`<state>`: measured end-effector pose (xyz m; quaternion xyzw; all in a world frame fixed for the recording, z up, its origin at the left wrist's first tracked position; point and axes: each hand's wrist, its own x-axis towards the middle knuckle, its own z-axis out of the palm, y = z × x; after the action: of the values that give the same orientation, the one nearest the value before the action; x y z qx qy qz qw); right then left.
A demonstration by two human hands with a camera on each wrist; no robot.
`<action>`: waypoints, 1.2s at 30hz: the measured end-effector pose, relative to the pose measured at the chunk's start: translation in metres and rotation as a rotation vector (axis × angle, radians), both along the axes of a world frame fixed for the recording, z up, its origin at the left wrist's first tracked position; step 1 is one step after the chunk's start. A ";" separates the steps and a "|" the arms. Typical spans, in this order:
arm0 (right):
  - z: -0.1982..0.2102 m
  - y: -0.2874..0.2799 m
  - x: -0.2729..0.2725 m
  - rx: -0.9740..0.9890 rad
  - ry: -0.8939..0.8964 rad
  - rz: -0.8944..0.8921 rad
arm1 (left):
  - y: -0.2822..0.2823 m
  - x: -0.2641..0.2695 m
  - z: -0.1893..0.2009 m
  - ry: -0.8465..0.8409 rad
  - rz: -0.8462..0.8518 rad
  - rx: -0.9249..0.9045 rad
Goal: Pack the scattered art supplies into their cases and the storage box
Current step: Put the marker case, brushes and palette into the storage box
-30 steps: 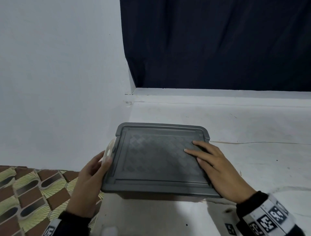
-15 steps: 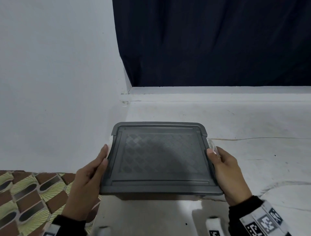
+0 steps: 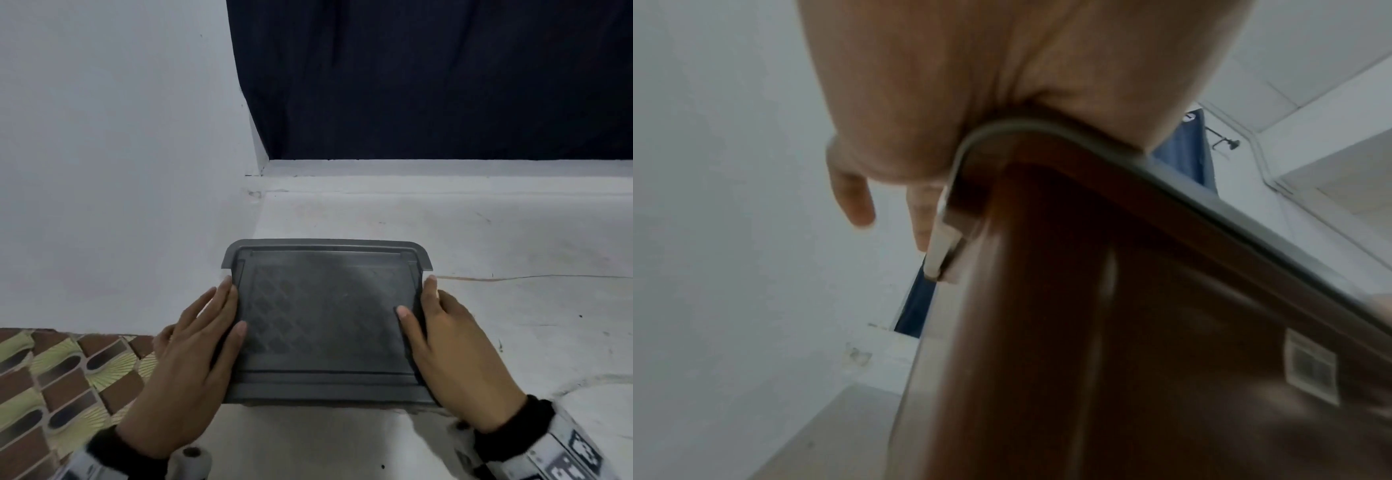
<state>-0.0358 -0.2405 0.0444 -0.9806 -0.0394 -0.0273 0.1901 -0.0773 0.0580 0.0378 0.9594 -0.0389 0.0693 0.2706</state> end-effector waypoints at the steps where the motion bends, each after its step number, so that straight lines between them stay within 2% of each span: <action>1: -0.001 -0.002 0.007 0.070 0.002 -0.003 | -0.003 0.004 -0.001 -0.003 0.018 -0.023; 4: -0.006 -0.009 0.039 0.168 -0.057 0.002 | -0.007 0.026 -0.002 -0.014 0.056 0.015; 11: -0.014 -0.018 0.141 0.147 -0.173 -0.056 | -0.013 0.127 -0.007 -0.026 0.107 -0.031; 19: -0.006 -0.018 0.262 0.151 -0.174 -0.099 | -0.025 0.253 -0.002 -0.006 0.222 -0.184; 25: -0.004 -0.012 0.333 0.157 -0.168 -0.132 | -0.020 0.331 -0.002 -0.005 0.227 -0.201; 28: -0.007 -0.013 0.354 0.157 -0.180 -0.118 | -0.012 0.357 -0.010 -0.015 0.189 -0.224; 32: -0.012 -0.016 0.358 0.193 -0.192 -0.101 | -0.002 0.365 -0.023 -0.037 0.141 -0.371; 36: -0.010 -0.014 0.357 0.191 -0.204 -0.141 | -0.005 0.366 -0.021 -0.060 0.156 -0.349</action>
<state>0.3208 -0.2549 0.0342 -0.9506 0.0130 -0.1436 0.2749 0.2886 0.0534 0.0167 0.8956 0.0402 0.1245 0.4252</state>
